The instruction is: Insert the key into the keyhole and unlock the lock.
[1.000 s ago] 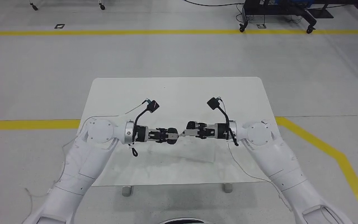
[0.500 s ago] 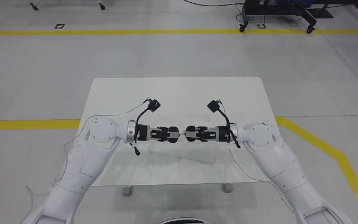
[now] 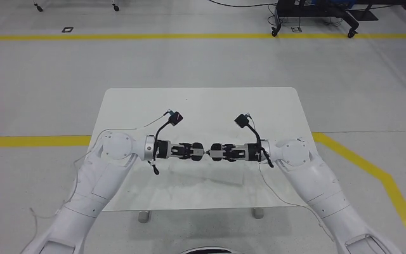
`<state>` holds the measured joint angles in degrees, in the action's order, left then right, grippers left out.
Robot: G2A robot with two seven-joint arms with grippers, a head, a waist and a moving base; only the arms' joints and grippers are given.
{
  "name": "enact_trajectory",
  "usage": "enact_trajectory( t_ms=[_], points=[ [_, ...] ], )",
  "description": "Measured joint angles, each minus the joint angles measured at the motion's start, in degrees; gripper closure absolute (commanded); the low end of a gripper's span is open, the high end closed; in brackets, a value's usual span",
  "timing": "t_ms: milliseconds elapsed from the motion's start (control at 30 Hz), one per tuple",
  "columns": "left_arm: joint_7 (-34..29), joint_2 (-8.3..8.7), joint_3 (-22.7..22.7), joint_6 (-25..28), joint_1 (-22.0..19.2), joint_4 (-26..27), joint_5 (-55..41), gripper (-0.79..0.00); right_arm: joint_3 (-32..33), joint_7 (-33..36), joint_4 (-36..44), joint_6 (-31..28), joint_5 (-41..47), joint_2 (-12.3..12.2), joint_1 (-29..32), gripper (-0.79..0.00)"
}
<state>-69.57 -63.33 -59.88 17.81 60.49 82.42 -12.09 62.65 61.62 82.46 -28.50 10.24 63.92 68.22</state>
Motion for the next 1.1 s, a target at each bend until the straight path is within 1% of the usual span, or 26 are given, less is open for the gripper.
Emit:
enact_trajectory(
  t_ms=[100,267,300,433,467,500,533,700,800,900,967,1033,1100],
  points=[
    [0.1,0.02,0.28,0.07,-0.05,0.04,0.02,0.0,-0.06,0.02,-0.02,0.0,0.11,-0.08,-0.08,-0.095],
    [0.49,0.03,0.85,-0.18,-0.17,0.18,0.41,0.0,-0.39,0.18,0.04,0.08,0.29,-0.18,-0.29,-0.031],
    [0.55,0.03,0.96,-0.18,-0.19,0.18,0.46,0.0,-0.44,0.19,0.03,0.08,0.29,-0.2,-0.34,0.0],
    [1.11,0.04,1.37,-0.05,-0.32,0.11,1.06,0.0,-0.62,-0.01,-0.04,0.14,0.09,-0.28,-0.49,0.0],
    [1.29,0.05,1.42,0.01,-0.34,0.14,1.29,-0.154,-0.62,-0.1,-0.03,0.24,-0.05,-0.31,-0.52,0.0],
    [1.46,0.07,1.46,0.07,-0.36,0.17,1.51,-0.542,-0.62,-0.18,0.0,0.33,-0.19,-0.34,-0.53,0.0],
    [1.76,0.09,1.47,0.15,-0.36,0.2,1.81,-0.785,-0.57,-0.28,0.1,0.34,-0.32,-0.39,-0.53,0.0],
    [2.28,0.31,0.87,0.58,-0.12,0.23,1.53,-0.785,0.29,-0.15,0.88,-0.52,-0.09,-0.76,0.07,0.0],
    [2.67,0.67,-0.85,1.29,0.16,0.16,0.26,-0.785,1.51,0.22,1.33,-1.34,0.66,-1.14,0.73,0.0],
    [3.17,1.45,-4.99,1.93,0.75,-0.45,-2.92,-0.785,3.55,0.44,1.7,-2.79,1.97,-1.67,1.75,0.0],
    [2.46,2.2,-8.6,2.17,1.39,-0.75,-4.95,-0.785,5.41,0.9,2.01,-3.98,3.19,-2.14,2.69,0.0],
    [1.49,3.13,-12.1,2.56,2.24,0.04,-3.22,-0.785,7.05,1.56,2.32,-4.85,4.18,-2.55,3.59,0.0],
    [1.03,3.98,-14.87,2.61,3.35,1.77,0.77,-0.785,7.27,1.7,2.37,-4.94,4.34,-2.6,3.72,0.0]
  ],
)
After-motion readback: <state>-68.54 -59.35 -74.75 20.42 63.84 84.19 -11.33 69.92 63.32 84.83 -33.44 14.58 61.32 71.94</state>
